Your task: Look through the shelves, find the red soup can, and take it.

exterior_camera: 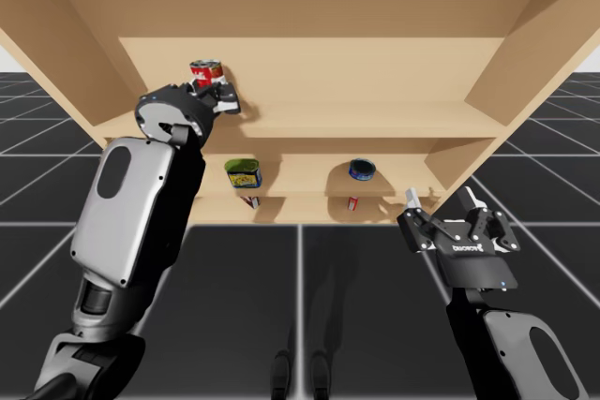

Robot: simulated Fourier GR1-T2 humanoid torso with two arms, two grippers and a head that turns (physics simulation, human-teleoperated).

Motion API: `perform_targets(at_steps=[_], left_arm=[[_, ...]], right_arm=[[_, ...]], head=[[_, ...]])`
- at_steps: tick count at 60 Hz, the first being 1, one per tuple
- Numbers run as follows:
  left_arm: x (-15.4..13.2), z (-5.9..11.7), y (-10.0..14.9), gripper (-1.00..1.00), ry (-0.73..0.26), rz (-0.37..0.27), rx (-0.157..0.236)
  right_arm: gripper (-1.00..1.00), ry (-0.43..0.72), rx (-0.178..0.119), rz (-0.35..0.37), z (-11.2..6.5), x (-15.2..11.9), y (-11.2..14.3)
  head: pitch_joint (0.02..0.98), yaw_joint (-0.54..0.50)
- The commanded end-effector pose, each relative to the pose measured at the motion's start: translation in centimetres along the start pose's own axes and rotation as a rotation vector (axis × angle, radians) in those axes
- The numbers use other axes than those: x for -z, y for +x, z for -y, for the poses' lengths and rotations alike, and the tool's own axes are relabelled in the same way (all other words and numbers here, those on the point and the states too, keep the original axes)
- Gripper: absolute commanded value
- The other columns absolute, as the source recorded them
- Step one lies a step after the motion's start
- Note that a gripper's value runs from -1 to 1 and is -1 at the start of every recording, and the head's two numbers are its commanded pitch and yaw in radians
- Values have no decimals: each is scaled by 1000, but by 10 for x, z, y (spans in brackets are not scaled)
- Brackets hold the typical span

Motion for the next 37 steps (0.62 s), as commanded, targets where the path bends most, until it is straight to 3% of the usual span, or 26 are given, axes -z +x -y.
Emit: perform_targets(at_steps=[1,19,37], left_arm=[[-10,-5,4,1000,-63,-15,22],[-64,-26,-2,1000,-82,40,30],[-146,-55,-13,1000,-100,112,24]], right_arm=[[-1000,-2,0,1,0,0,0],[-1000,-5,3,3,1,-1,1],[-1000,-9,8,6,1,-1,2]], head=[[231,241],[236,243],[241,250]])
